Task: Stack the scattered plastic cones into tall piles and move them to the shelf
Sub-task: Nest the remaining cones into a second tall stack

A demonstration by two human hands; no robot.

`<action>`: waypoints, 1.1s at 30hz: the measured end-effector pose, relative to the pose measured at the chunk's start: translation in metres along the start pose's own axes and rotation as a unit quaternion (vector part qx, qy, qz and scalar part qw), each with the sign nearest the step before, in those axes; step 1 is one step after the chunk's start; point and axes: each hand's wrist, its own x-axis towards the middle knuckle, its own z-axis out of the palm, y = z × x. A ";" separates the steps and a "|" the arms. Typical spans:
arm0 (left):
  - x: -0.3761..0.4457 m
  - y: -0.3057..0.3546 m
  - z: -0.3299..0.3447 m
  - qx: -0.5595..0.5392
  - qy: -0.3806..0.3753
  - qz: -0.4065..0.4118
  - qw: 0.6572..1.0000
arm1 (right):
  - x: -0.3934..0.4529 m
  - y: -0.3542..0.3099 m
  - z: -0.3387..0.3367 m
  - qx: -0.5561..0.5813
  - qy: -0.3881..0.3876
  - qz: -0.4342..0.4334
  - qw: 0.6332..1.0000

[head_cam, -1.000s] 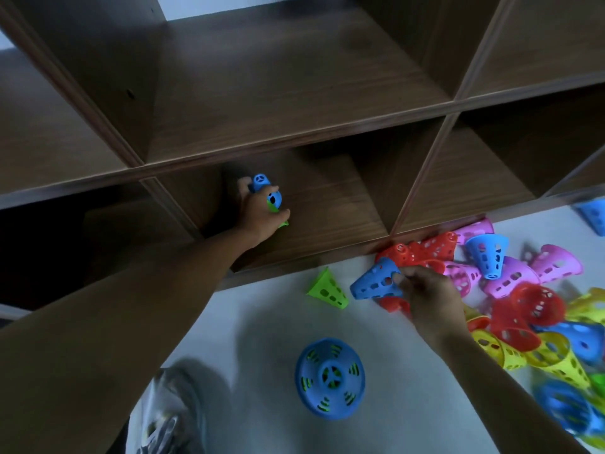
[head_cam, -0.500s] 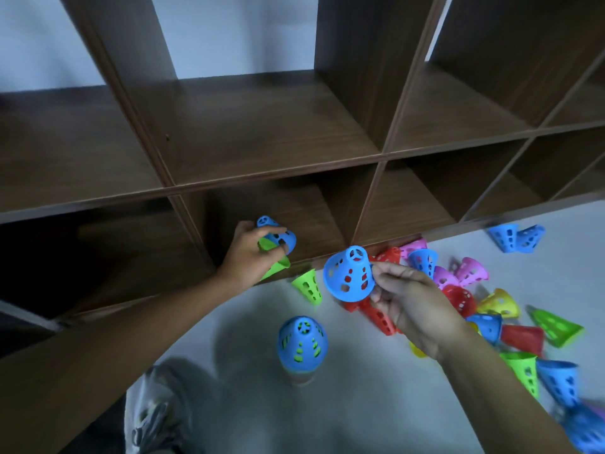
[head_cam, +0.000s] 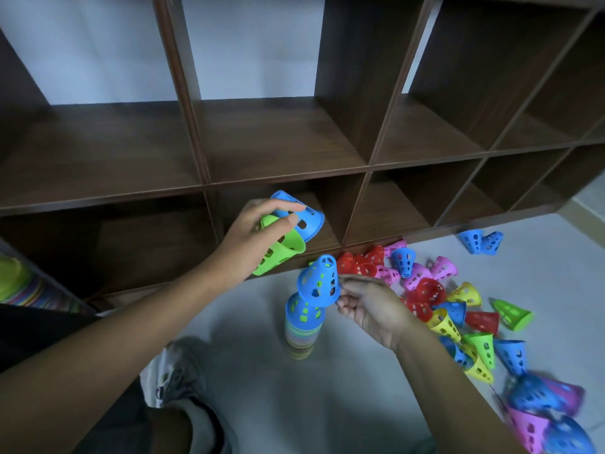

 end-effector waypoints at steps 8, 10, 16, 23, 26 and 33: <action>-0.017 0.026 -0.007 0.029 -0.152 0.020 0.988 | -0.008 0.019 0.012 -0.016 0.048 0.016 0.999; -0.019 0.023 -0.006 0.064 -0.191 0.020 0.979 | -0.008 0.024 0.010 -0.028 0.065 0.020 0.997; -0.024 0.004 0.007 0.193 -0.262 0.024 0.945 | -0.007 0.031 -0.001 -0.084 0.080 0.022 0.993; -0.031 -0.026 0.012 0.282 -0.295 0.015 0.913 | -0.003 0.023 -0.011 -0.065 0.094 0.008 0.993; -0.033 -0.021 0.008 0.234 -0.288 -0.019 0.928 | -0.002 0.017 -0.012 -0.052 0.089 -0.006 0.995; -0.027 -0.013 -0.004 0.187 -0.167 -0.108 0.962 | -0.003 0.008 -0.007 -0.090 0.070 -0.050 0.992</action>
